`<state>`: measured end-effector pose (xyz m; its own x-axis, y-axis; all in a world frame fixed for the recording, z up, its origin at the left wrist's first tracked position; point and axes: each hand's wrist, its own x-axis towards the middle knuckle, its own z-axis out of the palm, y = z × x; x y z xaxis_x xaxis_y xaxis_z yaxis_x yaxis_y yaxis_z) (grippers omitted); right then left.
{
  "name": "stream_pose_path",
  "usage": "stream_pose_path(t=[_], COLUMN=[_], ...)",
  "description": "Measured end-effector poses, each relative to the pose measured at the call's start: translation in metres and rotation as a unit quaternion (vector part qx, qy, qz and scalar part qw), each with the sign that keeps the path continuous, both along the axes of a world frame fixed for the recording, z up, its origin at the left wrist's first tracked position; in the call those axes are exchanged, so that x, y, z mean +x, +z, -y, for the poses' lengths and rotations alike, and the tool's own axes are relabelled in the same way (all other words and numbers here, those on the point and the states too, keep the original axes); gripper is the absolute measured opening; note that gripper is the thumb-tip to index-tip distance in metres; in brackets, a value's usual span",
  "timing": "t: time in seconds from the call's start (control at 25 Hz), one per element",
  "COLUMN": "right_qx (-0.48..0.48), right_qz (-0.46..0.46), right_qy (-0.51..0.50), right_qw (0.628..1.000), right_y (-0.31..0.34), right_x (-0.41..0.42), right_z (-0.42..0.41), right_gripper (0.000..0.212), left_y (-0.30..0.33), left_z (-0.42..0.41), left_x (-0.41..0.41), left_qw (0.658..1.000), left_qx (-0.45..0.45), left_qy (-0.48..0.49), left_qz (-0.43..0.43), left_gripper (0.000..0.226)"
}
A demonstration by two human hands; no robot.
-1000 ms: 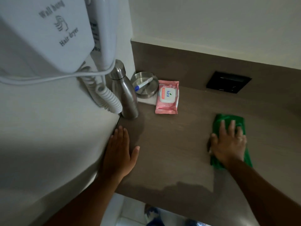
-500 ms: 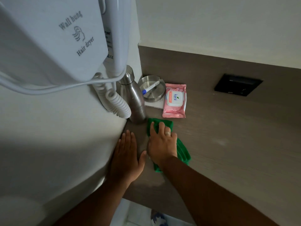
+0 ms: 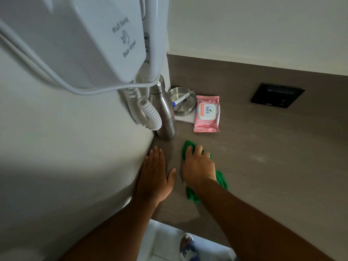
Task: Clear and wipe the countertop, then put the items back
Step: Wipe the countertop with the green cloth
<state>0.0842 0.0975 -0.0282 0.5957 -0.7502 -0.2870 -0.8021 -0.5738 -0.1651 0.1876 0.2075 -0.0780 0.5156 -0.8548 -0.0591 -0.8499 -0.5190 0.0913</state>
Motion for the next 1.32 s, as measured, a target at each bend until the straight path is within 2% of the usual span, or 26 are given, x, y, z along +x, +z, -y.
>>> stream_pose_path(t=[0.08,0.16,0.24,0.32,0.36,0.44,0.52,0.6,0.68,0.76,0.8,0.88,0.96,1.0,1.08,1.2,1.32], right_qx=[0.02,0.031,-0.005,-0.05,-0.059,-0.073,-0.084,-0.072,-0.069,-0.089,-0.096,-0.068,-0.055,-0.071,-0.1,-0.09,-0.088], right_qz=[-0.028,-0.068,-0.098,-0.106,-0.106,-0.078,-0.047,-0.021,0.004,0.022,0.017,0.001,0.014,0.017,0.019,0.013,0.006], right_qy=[0.082,0.078,-0.047,-0.201,-0.241,-0.25,-0.155,0.014,0.164,0.219,0.188,0.011,-0.159,-0.173,-0.081,0.102,0.119], right_qw=[0.996,0.994,0.994,0.973,0.963,0.962,0.983,0.997,0.984,0.971,0.977,0.998,0.986,0.982,0.992,0.991,0.989], right_y=[0.004,0.011,0.016,0.016,0.013,0.005,0.0,-0.003,-0.009,-0.016,-0.02,-0.025,-0.028,-0.03,-0.034,-0.03,-0.031], right_x=[-0.054,-0.124,-0.193,-0.245,-0.255,-0.24,-0.199,-0.15,-0.113,-0.102,-0.107,-0.129,-0.151,-0.156,-0.164,-0.187,-0.199], right_z=[-0.029,-0.024,0.011,0.045,0.05,0.043,0.022,-0.007,-0.03,-0.026,-0.012,0.023,0.043,0.041,0.013,-0.029,-0.027], right_gripper=[0.053,0.051,0.046,0.043,0.043,0.043,0.045,0.052,0.058,0.058,0.057,0.057,0.059,0.06,0.062,0.061,0.058], left_y=[0.0,0.002,0.004,0.003,0.002,0.002,0.001,-0.001,-0.007,-0.011,-0.01,-0.008,-0.007,-0.004,0.006,0.035,0.052], left_z=[-0.001,-0.001,-0.001,-0.002,-0.002,-0.001,-0.001,-0.001,-0.004,-0.006,-0.005,-0.004,-0.004,-0.002,0.01,0.056,0.1], left_x=[0.0,0.0,-0.002,-0.003,-0.003,-0.004,-0.004,-0.003,0.0,0.003,0.003,0.004,0.006,0.005,0.004,0.004,0.006], left_qw=[1.0,1.0,1.0,1.0,1.0,1.0,0.999,0.999,0.999,0.998,0.998,0.998,0.997,0.992,0.964,0.885,0.817], left_qx=[-0.009,-0.014,-0.006,-0.002,-0.003,-0.005,-0.016,-0.035,-0.049,-0.056,-0.056,-0.044,-0.054,-0.082,-0.174,-0.326,-0.416], left_qy=[0.0,0.003,0.008,0.012,0.013,0.014,0.013,0.008,-0.003,-0.007,-0.007,-0.008,-0.006,0.005,0.08,0.205,0.291], left_qz=[-0.004,-0.008,-0.016,-0.021,-0.023,-0.026,-0.027,-0.028,-0.024,-0.021,-0.024,-0.035,-0.062,-0.094,-0.184,-0.262,-0.274], left_gripper=[0.079,0.08,0.082,0.083,0.084,0.084,0.082,0.08,0.079,0.079,0.08,0.084,0.089,0.09,0.096,0.098,0.088])
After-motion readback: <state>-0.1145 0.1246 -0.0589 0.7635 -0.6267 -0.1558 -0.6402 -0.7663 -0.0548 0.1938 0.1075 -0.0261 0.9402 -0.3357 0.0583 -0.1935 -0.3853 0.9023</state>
